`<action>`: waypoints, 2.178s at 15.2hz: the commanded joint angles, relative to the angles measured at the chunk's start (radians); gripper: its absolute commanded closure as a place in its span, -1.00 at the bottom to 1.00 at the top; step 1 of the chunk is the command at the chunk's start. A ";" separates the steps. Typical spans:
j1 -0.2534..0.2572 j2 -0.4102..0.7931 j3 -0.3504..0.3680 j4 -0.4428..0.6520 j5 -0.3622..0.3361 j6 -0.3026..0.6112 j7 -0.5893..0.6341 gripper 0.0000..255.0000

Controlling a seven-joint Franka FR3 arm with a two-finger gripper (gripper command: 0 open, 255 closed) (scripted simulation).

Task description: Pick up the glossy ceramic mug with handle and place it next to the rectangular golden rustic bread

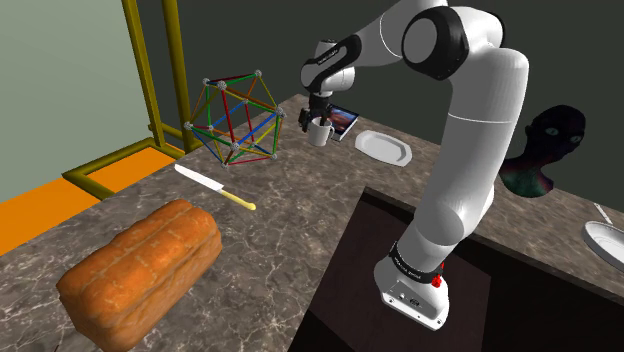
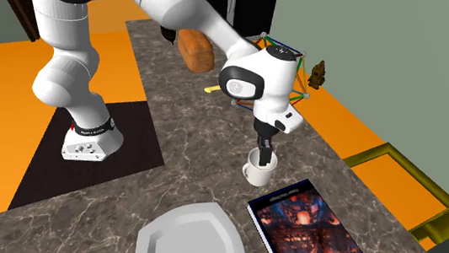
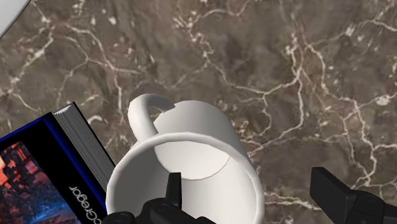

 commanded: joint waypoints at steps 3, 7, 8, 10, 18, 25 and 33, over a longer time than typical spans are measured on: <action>0.000 0.003 0.000 -0.001 0.001 0.004 0.000 -1.00; 0.000 0.003 0.000 -0.001 0.001 0.004 0.000 1.00; 0.000 0.003 0.000 -0.001 0.001 0.004 0.000 1.00; 0.000 0.003 0.000 -0.001 0.001 0.004 0.000 1.00; 0.002 -0.013 -0.002 0.007 -0.004 -0.019 0.002 1.00; 0.007 -0.061 -0.007 0.043 -0.020 -0.101 0.009 1.00; 0.010 -0.106 -0.011 0.097 -0.034 -0.198 0.014 1.00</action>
